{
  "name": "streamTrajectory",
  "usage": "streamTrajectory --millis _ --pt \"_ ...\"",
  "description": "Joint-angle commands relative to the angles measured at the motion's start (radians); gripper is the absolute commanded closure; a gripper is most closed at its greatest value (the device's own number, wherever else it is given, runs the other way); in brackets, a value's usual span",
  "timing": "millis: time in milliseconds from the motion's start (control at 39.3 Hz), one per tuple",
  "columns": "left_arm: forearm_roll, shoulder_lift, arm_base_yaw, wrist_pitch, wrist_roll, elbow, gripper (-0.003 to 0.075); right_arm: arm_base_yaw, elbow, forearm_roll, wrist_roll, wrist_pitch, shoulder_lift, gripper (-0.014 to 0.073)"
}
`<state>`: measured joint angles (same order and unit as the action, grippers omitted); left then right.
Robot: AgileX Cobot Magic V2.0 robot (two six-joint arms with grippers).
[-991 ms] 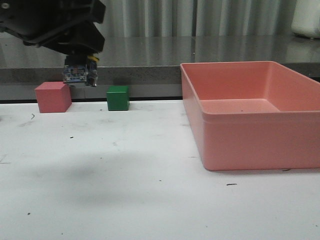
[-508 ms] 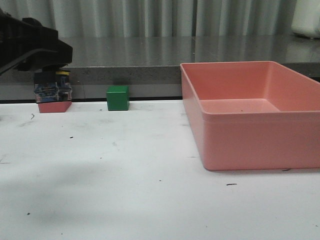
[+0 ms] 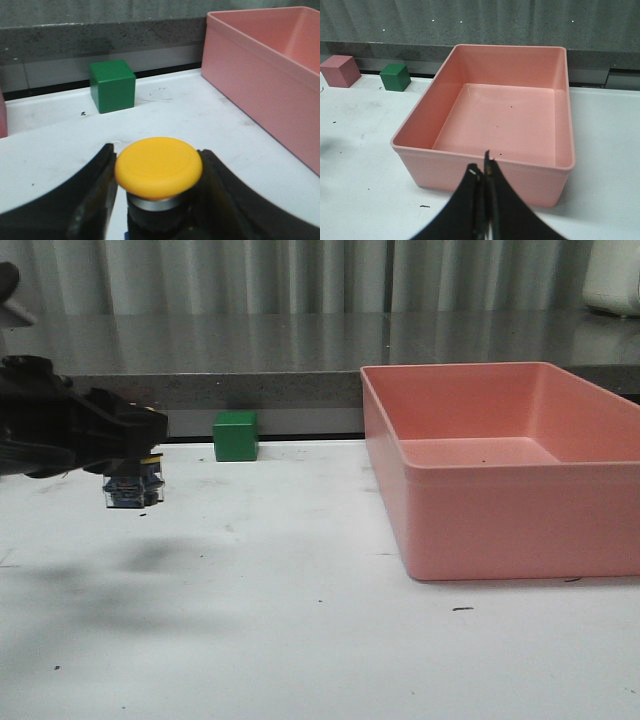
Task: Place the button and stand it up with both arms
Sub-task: 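Raise the button and swing it upright, base downward, then lower the upright button onto the table, base first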
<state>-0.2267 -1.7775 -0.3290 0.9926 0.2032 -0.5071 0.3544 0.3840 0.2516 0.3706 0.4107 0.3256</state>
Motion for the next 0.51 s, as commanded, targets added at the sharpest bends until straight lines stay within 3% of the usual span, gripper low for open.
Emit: streamTrajectory --millis 0,127,483 --pt "0.009 -0.032 0.004 0.229 -0.011 -0.022 0.0561 -0.006 0.028 0.021 -0.010 -0.080 0.005 0.0664" --pt "0.009 -0.102 0.004 0.289 -0.013 -0.022 0.0561 -0.006 0.028 0.021 -0.010 -0.080 0.005 0.0664" --pt "0.009 -0.131 0.004 0.237 -0.035 -0.022 0.0561 -0.006 0.028 0.021 -0.010 -0.079 0.005 0.0664"
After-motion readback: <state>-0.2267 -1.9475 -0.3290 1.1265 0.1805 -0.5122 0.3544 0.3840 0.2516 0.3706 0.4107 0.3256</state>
